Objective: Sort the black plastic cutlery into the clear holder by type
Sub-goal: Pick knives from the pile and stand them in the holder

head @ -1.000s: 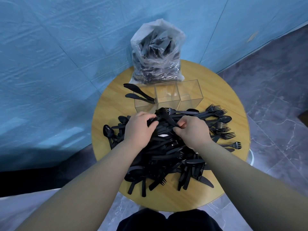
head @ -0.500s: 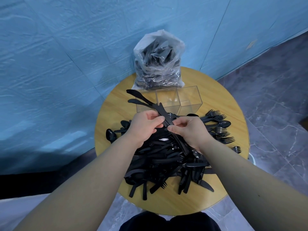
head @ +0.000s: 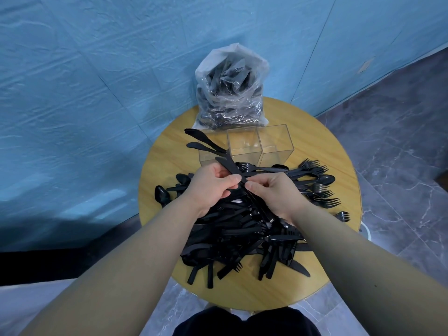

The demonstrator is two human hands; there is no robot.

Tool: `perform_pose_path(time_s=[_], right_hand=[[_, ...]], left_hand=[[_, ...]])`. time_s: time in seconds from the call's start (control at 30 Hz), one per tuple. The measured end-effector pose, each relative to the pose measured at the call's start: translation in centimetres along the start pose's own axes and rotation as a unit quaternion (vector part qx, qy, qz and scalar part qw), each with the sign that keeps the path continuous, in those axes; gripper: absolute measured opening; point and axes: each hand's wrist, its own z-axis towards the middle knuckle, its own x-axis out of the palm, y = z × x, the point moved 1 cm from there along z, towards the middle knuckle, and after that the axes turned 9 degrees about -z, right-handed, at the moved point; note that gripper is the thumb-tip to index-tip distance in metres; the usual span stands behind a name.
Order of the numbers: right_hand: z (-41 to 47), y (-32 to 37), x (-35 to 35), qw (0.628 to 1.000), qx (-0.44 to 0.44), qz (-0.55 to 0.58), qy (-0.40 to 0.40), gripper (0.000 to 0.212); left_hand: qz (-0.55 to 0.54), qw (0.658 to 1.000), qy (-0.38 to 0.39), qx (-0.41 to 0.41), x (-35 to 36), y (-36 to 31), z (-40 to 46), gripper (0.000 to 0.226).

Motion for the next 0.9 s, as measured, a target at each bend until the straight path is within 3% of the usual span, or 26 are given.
perform_pose_path(time_s=[0.4, 0.53, 0.63, 0.8, 0.9], right_hand=[[0.1, 0.2, 0.4, 1.0, -0.008, 0.012, 0.012, 0.014], [0.4, 0.2, 0.2, 0.998, 0.006, 0.014, -0.059, 0.013], [0.1, 0.1, -0.3, 0.987, -0.04, -0.071, -0.138, 0.025], [-0.5, 0.0, 0.8, 0.964, -0.115, -0.215, -0.11, 0.033], [-0.7, 0.0, 1.3, 0.956, -0.143, -0.235, -0.104, 0.035]], left_hand=[[0.017, 0.999, 0.028, 0.009, -0.6, 0.1, 0.0, 0.012], [0.022, 1.0, 0.018, 0.008, -0.7, 0.1, 0.2, 0.012], [0.013, 1.0, -0.008, 0.009, -0.8, 0.1, 0.3, 0.012], [-0.021, 0.999, -0.032, 0.005, -0.7, 0.1, 0.5, 0.014], [-0.033, 0.999, -0.039, 0.008, -0.6, 0.0, 0.5, 0.016]])
